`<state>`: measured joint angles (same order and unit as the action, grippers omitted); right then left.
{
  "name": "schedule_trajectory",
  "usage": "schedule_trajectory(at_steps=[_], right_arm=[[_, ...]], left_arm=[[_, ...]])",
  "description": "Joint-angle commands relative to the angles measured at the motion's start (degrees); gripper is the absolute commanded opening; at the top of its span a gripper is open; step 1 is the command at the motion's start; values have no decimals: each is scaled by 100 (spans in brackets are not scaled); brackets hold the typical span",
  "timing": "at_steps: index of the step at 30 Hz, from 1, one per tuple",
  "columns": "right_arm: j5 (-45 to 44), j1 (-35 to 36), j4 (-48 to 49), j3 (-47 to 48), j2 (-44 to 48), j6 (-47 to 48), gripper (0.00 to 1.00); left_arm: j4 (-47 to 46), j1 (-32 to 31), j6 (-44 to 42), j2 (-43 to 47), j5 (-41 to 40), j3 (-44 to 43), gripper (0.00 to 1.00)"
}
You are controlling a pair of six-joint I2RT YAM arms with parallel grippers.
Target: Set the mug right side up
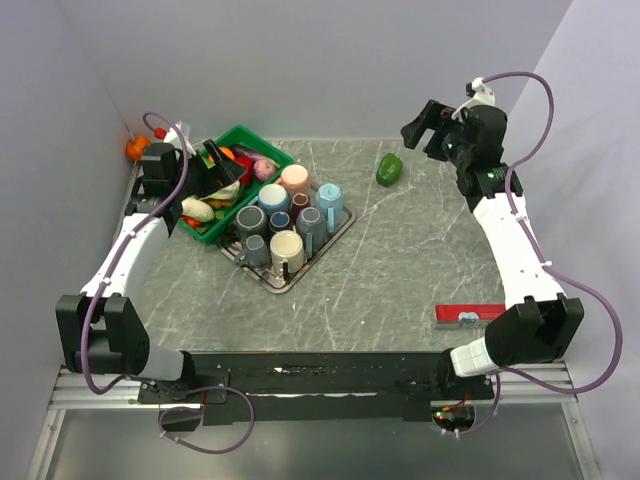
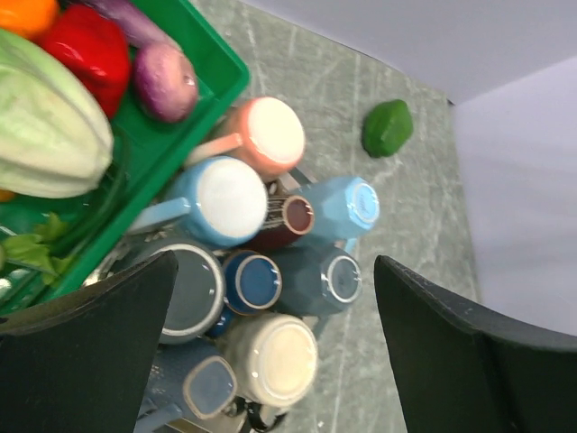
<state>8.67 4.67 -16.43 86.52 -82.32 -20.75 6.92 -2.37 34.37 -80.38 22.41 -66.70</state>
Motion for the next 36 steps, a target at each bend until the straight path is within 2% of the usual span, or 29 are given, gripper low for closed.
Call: schedule_trajectory(at_steps=[1,3,4,7,10,13,16,20,23,30,36], right_arm=[[285,78,52,-161,58,-201,100],[294,139,52,-249,102,-192,100],[267,166,52,-319,129,-184,100],[101,341,-36,-364,129,-17,100],[-251,526,-299,-259,59,27,100],[-629,597,-624,-162,-38,-209,100],[-778,606,-931,-135,-135,-517,100],[-858,623,-1292,-144,-301,-807,99],[-988,623,-1477,-241,-319,-895,99],[-919,632,-1495,-741,-117,-1141,99],[-902,623,-1618,-689,-117,-1177,98]], left_arm=[[90,-192,-147,364,431,148,96],[335,-473,-561,540,-121,323,96],[571,-849,-928,715,-349,394,96],[862,-1587,-1222,944,-843,701,96],[1083,-2229,-899,1068,-1317,886,96],[1417,-2671,-285,1217,-2424,965,96],[1584,-3101,147,1323,-2873,1088,96],[1778,-3375,500,1122,-3120,1089,99],[1673,-3568,606,954,-3129,1176,96],[1243,-3727,773,823,-3357,1721,78],[873,-3753,651,278,-3480,1686,70]])
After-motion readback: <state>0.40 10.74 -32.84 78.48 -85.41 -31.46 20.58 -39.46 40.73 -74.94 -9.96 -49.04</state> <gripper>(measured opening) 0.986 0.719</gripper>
